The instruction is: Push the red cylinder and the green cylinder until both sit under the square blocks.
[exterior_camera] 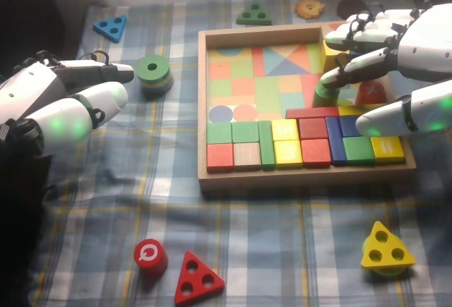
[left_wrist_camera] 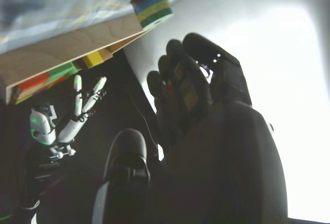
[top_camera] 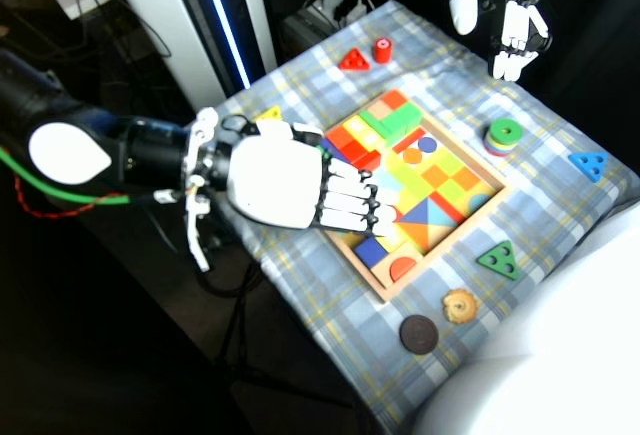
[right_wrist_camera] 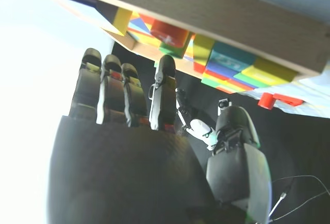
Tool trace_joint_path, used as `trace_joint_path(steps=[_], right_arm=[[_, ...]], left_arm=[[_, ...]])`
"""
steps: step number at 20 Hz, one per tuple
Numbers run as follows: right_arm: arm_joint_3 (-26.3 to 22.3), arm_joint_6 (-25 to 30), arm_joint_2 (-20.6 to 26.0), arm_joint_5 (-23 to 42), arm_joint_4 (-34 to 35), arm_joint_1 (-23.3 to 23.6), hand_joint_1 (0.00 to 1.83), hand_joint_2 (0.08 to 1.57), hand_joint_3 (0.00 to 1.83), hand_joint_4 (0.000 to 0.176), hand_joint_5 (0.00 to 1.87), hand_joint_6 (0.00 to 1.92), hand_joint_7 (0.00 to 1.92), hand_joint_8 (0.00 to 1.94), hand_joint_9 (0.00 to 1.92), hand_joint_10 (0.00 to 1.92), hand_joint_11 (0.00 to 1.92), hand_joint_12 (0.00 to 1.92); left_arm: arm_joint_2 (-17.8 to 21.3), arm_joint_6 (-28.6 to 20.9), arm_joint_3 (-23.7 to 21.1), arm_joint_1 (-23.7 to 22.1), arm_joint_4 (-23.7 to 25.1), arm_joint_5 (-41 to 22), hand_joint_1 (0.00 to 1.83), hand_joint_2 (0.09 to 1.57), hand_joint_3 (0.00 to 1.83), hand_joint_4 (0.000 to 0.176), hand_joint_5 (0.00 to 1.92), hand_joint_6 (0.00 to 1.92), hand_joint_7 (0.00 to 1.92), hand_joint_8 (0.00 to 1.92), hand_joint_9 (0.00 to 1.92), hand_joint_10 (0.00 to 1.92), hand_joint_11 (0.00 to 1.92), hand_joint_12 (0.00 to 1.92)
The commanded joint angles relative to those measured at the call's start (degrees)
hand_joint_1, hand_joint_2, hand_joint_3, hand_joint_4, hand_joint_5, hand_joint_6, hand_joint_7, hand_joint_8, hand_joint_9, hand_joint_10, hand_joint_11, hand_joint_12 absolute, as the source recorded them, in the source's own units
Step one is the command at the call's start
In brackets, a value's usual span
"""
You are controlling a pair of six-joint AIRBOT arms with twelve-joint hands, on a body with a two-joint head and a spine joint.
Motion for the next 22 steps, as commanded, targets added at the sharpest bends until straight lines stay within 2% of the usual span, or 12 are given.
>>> trace_joint_path(steps=[1,8,10,12,13,14,15,16,18,21,22], right_arm=[[0.13,-0.15,0.09,4.66,2.36,0.54,0.00,1.13,0.02,0.118,0.40,0.00,0.00,0.00,0.00,0.00,0.00,0.00],[-0.63,-0.15,1.50,3.46,1.83,-1.81,0.00,1.10,0.00,0.081,0.41,0.01,0.04,0.01,0.00,0.00,0.00,0.00],[-1.36,-0.15,2.74,2.87,1.49,-2.41,0.00,1.08,0.00,0.088,0.43,0.00,0.06,0.00,0.00,0.00,0.00,0.00],[-1.96,-0.15,3.89,2.43,1.42,-2.67,0.00,1.03,0.00,0.104,0.42,0.00,0.06,0.00,0.00,0.00,0.00,0.00],[-2.08,-0.15,4.18,2.30,1.42,-2.69,0.00,1.02,0.00,0.124,0.41,0.00,0.04,0.00,0.00,0.00,0.00,0.00],[-2.17,-0.15,4.39,2.22,1.42,-2.69,0.00,1.01,0.00,0.132,0.42,0.00,0.05,0.00,0.00,0.00,0.00,0.00],[-2.24,-0.15,4.45,2.22,1.42,-2.69,0.00,0.97,0.00,0.158,0.40,0.00,0.04,0.00,0.00,0.00,0.00,0.00],[-2.32,-0.15,4.51,2.22,1.42,-2.69,0.00,0.96,0.00,0.148,0.40,0.00,0.04,0.00,0.00,0.00,0.00,0.00],[-2.47,-0.15,4.75,2.26,1.40,-2.68,0.00,0.95,0.00,0.173,0.38,0.00,0.03,0.00,0.00,0.00,0.00,0.00],[-2.55,-0.15,4.88,2.73,1.78,-2.03,0.00,0.95,0.00,0.172,0.37,0.00,0.03,0.00,0.00,0.00,0.00,0.00],[-2.60,-0.15,4.95,3.01,2.15,-2.00,0.00,0.95,0.00,0.165,0.39,0.01,0.04,0.01,0.00,0.00,0.00,0.00]], left_arm=[[0.19,-0.53,0.19,-0.28,1.15,-6.72,0.00,1.55,0.00,0.000,0.60,0.00,0.53,0.00,0.52,0.01,0.00,1.35],[0.19,-0.54,0.21,-0.28,1.11,-6.62,0.00,1.57,0.01,0.000,0.61,0.00,0.54,0.00,0.53,0.01,0.00,1.37],[0.18,-0.54,0.22,-0.28,1.11,-6.53,0.02,1.57,0.02,0.000,0.61,0.00,0.54,0.00,0.52,0.00,0.00,1.37],[0.18,-0.54,0.22,-0.28,1.11,-6.43,0.02,1.57,0.02,0.000,0.61,0.00,0.54,0.00,0.52,0.00,0.00,1.38],[0.19,-0.54,0.21,-0.28,1.10,-6.43,0.01,1.56,0.02,0.000,0.61,0.00,0.54,0.00,0.52,0.00,0.00,1.38],[0.18,-0.54,0.22,-0.28,1.04,-6.42,0.00,1.56,0.01,0.000,0.60,0.00,0.54,0.00,0.52,0.00,0.00,1.34],[0.18,-0.54,0.24,-0.28,1.04,-6.39,0.00,1.56,0.01,0.000,0.60,0.00,0.53,0.00,0.51,0.00,0.00,1.33],[0.16,-0.54,0.26,-0.28,1.04,-6.37,0.00,1.57,0.01,0.000,0.59,0.00,0.52,0.00,0.50,0.00,0.00,1.31],[0.14,-0.54,0.29,-0.28,1.03,-6.35,0.00,1.57,0.01,0.000,0.60,0.00,0.53,0.00,0.51,0.01,0.00,1.33],[0.14,-0.54,0.28,-0.25,0.99,-6.33,0.00,1.57,0.02,0.000,0.61,0.00,0.54,0.00,0.52,0.01,0.00,1.39],[0.14,-0.54,0.28,-0.24,0.97,-6.33,0.00,1.57,0.01,0.000,0.60,0.00,0.53,0.00,0.52,0.01,0.00,1.37]])
